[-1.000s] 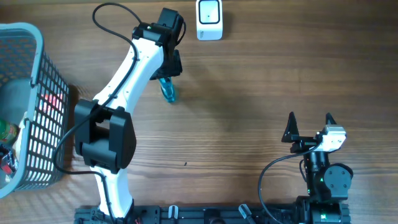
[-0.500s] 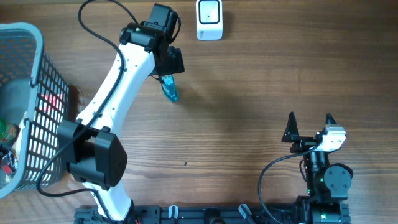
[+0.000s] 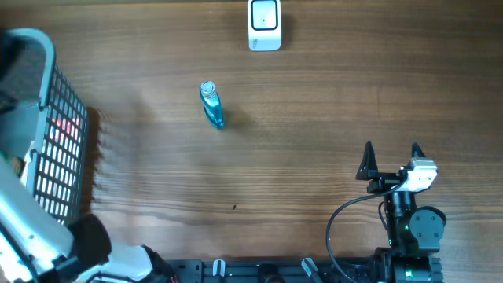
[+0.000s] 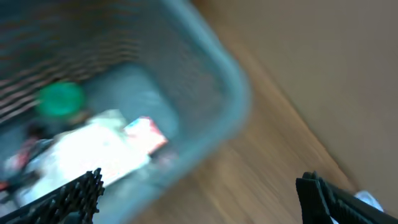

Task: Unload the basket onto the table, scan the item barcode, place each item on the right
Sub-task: 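Carry the blue bottle out and stand it upright on the table, then reach the left gripper into the basket and grasp the green-lidded jar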

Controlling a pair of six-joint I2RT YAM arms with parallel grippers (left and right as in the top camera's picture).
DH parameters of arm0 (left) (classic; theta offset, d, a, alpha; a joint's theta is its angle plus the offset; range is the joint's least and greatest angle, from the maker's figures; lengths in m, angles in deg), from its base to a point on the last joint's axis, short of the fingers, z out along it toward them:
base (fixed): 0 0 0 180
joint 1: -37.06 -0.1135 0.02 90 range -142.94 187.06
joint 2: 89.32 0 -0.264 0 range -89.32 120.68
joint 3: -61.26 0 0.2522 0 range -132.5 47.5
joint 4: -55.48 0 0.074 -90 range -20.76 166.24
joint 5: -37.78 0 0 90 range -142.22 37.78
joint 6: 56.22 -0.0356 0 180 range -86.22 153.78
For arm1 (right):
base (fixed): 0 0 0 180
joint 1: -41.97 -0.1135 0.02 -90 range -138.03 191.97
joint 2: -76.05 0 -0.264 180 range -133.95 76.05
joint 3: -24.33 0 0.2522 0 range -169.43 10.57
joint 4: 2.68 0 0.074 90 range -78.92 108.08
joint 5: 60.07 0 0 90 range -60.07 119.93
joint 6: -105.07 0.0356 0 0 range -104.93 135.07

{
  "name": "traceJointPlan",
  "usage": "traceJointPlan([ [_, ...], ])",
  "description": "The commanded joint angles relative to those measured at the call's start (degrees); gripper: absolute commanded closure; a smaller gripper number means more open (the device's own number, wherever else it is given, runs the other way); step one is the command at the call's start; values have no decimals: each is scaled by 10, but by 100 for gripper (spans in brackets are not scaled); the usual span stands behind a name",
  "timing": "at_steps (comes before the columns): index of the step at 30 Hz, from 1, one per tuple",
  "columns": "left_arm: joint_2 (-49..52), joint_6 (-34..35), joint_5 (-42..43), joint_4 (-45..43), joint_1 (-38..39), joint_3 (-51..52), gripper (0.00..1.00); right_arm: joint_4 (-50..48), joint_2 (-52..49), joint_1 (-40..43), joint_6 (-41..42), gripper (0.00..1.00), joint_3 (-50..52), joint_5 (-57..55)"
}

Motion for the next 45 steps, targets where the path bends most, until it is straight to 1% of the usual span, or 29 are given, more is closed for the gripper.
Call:
traceJointPlan([
  [1, 8, 96, 0, 8, -132, 20, 0, -2, 4, -4, -10, 0, 1, 5],
  [3, 8, 128, -10, 7, -184, 49, 0, -2, 4, -4, -10, 0, 1, 5],
  [5, 8, 169, -41, -7, -204, 106, 0, -2, 4, -4, -10, 0, 1, 5],
  [7, 8, 172, -52, -54, -204, 175, 0, -2, 4, -4, -10, 0, 1, 5],
  [11, 8, 198, -111, -179, -204, 342, 0, -2, 4, -4, -10, 0, 1, 5],
  [13, 8, 198, -118, -220, -204, 385, 0, -2, 4, -4, -10, 0, 1, 5],
  [15, 8, 198, -132, -280, -204, 442, 0, -2, 4, -4, -10, 0, 1, 5],
  [20, 8, 192, -151, -385, -204, 525, 0, -2, 4, -4, -10, 1, 1, 5],
  [21, 8, 177, -150, -407, -204, 538, 0, -2, 4, -4, -10, 0, 1, 5],
  [23, 8, 130, -150, -456, -204, 562, 0, -2, 4, -4, -10, 0, 1, 5],
  [24, 9, 118, -151, -473, -204, 569, 0, -2, 4, -4, -10, 0, 1, 5],
  [33, 82, 118, -172, -507, -204, 571, 0, -2, 4, -4, -10, 0, 1, 5],
  [38, 106, 118, -174, -531, -204, 573, 0, -2, 4, -4, -10, 0, 1, 5],
  [40, 122, 109, -174, -539, -204, 573, 0, -2, 4, -4, -10, 0, 1, 5],
  [45, 153, 25, -172, -573, -204, 573, 0, -2, 4, -4, -10, 0, 1, 5],
])
